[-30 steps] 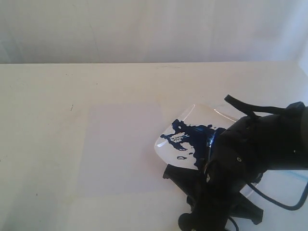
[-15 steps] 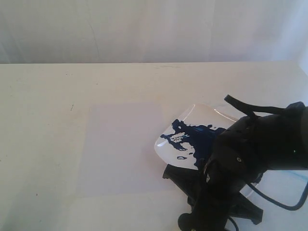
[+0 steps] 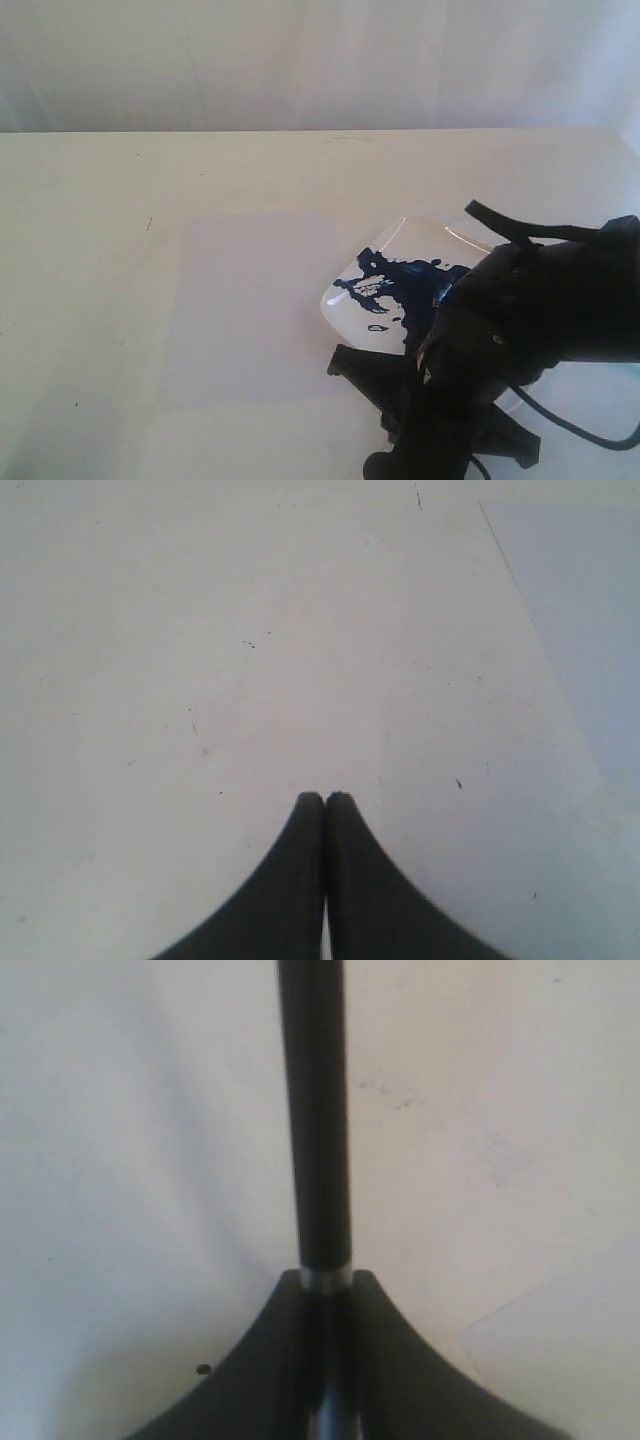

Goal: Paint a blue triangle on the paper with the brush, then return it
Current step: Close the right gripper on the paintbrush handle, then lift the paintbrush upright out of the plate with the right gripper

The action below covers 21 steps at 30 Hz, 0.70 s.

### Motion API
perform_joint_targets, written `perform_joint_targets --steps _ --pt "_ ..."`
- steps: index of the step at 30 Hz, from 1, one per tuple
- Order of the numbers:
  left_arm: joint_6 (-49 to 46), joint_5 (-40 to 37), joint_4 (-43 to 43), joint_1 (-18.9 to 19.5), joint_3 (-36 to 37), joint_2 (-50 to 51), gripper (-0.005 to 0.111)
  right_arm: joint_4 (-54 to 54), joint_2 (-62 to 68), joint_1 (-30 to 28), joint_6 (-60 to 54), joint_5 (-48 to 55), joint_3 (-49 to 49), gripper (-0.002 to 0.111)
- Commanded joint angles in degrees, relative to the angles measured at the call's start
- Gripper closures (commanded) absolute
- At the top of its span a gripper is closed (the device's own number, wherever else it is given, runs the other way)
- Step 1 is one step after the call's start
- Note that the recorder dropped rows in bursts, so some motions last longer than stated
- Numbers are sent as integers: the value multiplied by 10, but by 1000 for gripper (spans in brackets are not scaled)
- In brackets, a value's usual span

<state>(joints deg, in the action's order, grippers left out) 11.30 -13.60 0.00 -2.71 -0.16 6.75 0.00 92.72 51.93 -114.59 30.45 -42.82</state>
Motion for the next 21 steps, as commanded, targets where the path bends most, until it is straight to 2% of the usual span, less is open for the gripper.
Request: perform_joint_targets --steps 1,5,7,11,17,21 --pt "3 1 0 -4 2 1 107 38 -47 1 21 -2 1 108" --pt "3 1 0 -4 2 1 107 131 -95 1 70 -35 1 108" --pt "3 1 0 -4 2 1 107 206 -114 1 85 -69 1 108" --pt "3 1 0 -4 2 1 107 287 -145 0 119 -153 1 108" --pt "3 1 0 -4 2 1 107 314 -178 -12 208 -260 1 108" --pt "3 1 0 -4 2 1 107 338 -195 -35 239 -279 1 108"
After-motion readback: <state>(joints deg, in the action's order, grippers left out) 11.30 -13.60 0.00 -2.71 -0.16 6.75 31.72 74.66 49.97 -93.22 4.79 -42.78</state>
